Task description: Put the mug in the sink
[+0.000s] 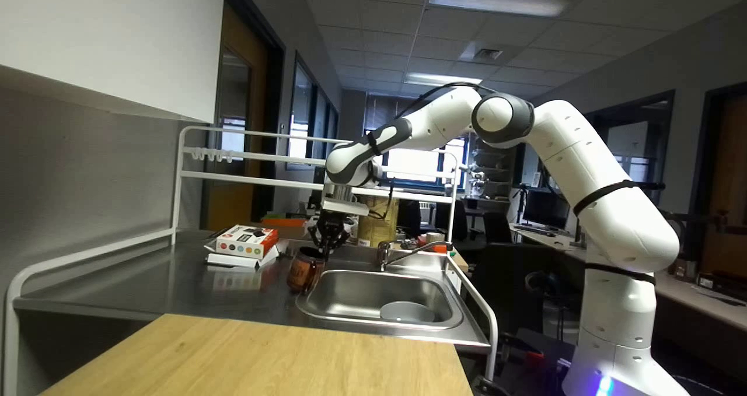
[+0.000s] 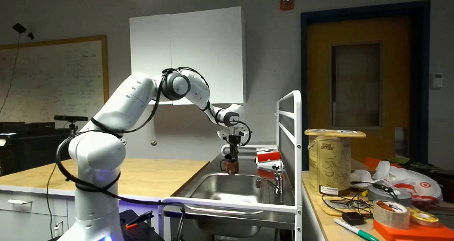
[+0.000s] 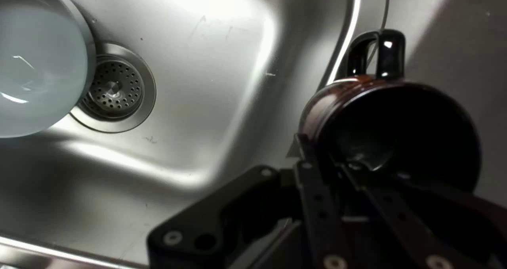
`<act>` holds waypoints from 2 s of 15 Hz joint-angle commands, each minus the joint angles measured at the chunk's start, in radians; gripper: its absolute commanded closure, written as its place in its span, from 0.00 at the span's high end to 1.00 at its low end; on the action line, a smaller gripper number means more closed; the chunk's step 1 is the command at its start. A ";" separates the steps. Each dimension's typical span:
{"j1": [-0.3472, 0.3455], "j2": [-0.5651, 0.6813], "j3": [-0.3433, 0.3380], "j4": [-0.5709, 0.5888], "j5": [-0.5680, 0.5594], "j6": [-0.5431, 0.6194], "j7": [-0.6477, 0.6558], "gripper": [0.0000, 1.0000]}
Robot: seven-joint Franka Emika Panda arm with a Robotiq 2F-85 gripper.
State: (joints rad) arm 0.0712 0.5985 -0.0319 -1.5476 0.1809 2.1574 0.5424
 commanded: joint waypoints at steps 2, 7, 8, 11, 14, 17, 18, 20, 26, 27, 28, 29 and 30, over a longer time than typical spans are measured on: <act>0.080 -0.192 -0.008 -0.301 -0.006 0.196 0.115 0.06; 0.105 -0.378 0.070 -0.584 0.092 0.350 0.119 0.06; 0.113 -0.421 0.085 -0.643 0.107 0.365 0.123 0.06; 0.151 -0.551 0.109 -0.803 0.091 0.410 0.220 0.06; 0.176 -0.701 0.137 -0.963 0.017 0.465 0.434 0.06; 0.135 -0.858 0.193 -1.094 -0.076 0.450 0.654 0.06; 0.119 -0.911 0.218 -1.119 -0.103 0.414 0.729 0.06; 0.086 -1.018 0.236 -1.161 -0.106 0.328 0.789 0.06; -0.059 -0.966 0.188 -0.984 -0.166 0.141 0.695 0.06; -0.084 -0.895 0.184 -0.926 -0.186 0.148 0.673 0.06; -0.099 -0.846 0.184 -0.885 -0.204 0.152 0.656 0.06; -0.106 -0.792 0.175 -0.838 -0.205 0.153 0.629 0.06; -0.107 -0.737 0.164 -0.793 -0.200 0.149 0.597 0.06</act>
State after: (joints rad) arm -0.0209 -0.3346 0.1551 -2.5236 -0.0016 2.3292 1.2071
